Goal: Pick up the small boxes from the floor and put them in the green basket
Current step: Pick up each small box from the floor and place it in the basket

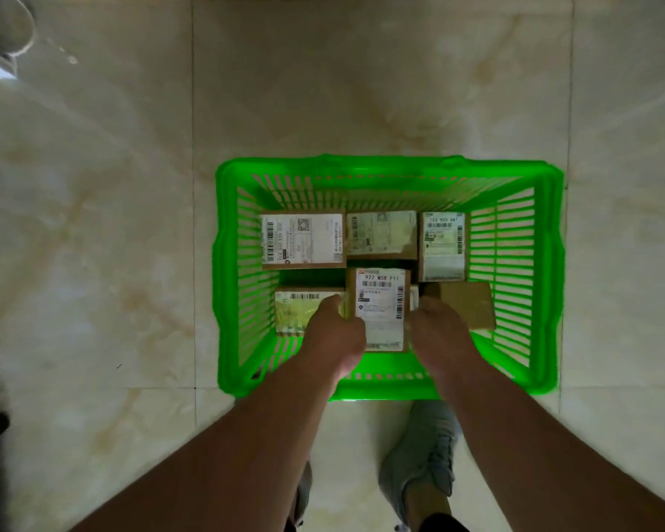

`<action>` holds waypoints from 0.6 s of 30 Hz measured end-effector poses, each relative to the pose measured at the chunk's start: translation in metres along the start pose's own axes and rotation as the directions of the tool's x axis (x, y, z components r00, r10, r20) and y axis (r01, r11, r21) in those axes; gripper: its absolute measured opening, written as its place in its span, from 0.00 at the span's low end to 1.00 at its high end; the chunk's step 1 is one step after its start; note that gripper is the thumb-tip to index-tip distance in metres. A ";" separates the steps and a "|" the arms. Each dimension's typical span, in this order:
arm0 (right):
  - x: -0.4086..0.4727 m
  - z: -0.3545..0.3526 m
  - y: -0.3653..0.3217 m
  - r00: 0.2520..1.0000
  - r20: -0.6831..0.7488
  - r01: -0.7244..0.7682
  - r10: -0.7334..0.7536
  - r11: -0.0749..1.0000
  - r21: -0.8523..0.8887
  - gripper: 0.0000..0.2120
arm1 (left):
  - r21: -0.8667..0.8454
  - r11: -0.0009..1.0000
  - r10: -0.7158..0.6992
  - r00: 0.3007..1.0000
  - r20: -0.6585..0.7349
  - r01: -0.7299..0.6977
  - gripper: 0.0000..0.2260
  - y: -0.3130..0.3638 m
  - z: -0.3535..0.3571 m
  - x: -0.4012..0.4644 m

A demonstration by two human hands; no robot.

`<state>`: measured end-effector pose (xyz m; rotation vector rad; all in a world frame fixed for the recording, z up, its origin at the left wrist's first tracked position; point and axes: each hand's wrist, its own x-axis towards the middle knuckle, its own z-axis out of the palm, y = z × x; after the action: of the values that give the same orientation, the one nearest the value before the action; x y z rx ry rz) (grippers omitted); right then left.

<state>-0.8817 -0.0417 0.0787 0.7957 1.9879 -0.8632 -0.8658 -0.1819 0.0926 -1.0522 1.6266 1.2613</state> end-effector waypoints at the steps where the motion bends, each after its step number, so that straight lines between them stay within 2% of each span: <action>1: 0.002 0.005 0.001 1.000 0.030 -0.008 0.007 1.000 0.022 0.15 | 0.020 1.000 -0.002 1.000 -0.004 0.002 0.29 0.000 0.003 0.002; 6: 0.010 0.017 0.002 0.994 0.090 -0.068 0.060 0.995 0.079 0.19 | 0.057 0.998 0.034 0.999 -0.005 -0.034 0.19 -0.003 0.013 0.005; 9: 0.008 0.012 0.001 0.994 0.100 -0.043 0.035 0.996 0.080 0.18 | 0.043 0.997 0.062 0.998 -0.013 -0.062 0.17 0.000 0.016 -0.002; 14: -0.005 -0.021 -0.007 0.992 0.050 0.107 -0.113 0.988 0.108 0.20 | -0.051 0.989 0.137 0.990 -0.013 -0.137 0.18 0.016 0.026 -0.023; 18: 0.003 -0.057 -0.033 0.962 -0.014 0.272 -0.273 0.960 -0.068 0.18 | -0.212 0.961 0.181 0.983 0.008 -0.176 0.18 0.038 0.038 -0.027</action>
<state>-0.9323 -0.0145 0.1100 0.5025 2.1674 -0.9430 -0.8887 -0.1351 0.1230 -1.0266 1.6220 1.5902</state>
